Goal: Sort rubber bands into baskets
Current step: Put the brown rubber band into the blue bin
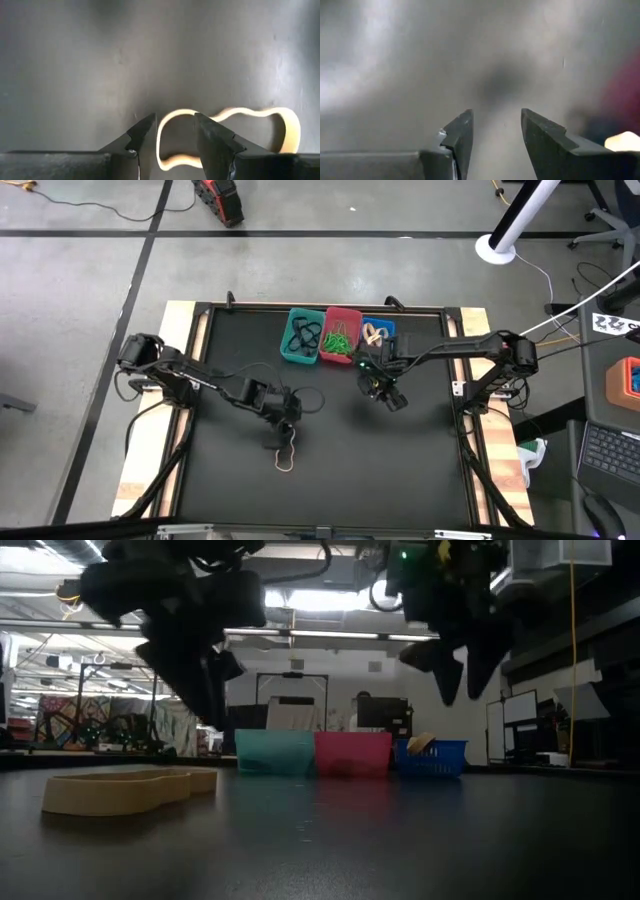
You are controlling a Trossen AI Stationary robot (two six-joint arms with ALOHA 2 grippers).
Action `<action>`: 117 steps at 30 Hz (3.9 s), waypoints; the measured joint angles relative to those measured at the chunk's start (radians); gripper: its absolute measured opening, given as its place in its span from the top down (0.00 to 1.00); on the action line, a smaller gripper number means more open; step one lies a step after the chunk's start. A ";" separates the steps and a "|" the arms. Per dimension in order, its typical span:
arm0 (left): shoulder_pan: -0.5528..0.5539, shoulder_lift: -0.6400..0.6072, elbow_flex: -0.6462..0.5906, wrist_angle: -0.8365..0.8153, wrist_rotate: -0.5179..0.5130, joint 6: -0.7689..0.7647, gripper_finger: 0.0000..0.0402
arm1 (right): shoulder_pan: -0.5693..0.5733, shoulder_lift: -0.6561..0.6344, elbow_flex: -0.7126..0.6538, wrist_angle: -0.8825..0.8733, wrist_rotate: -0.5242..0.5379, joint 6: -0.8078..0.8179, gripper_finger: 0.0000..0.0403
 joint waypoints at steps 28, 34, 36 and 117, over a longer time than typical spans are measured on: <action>-0.019 0.136 0.000 -0.016 -0.048 -0.003 0.90 | 0.000 0.000 -0.101 0.079 0.051 0.062 0.59; 0.003 0.135 0.000 0.168 -0.048 0.000 0.97 | 0.000 -0.026 -0.101 0.020 0.094 0.090 0.59; 0.019 0.135 0.000 0.238 -0.048 0.012 0.98 | 0.000 -0.032 -0.101 0.043 0.092 0.099 0.59; 0.154 0.061 -0.001 0.766 -0.196 0.207 0.73 | -0.005 -0.032 -0.100 0.489 0.025 0.269 0.99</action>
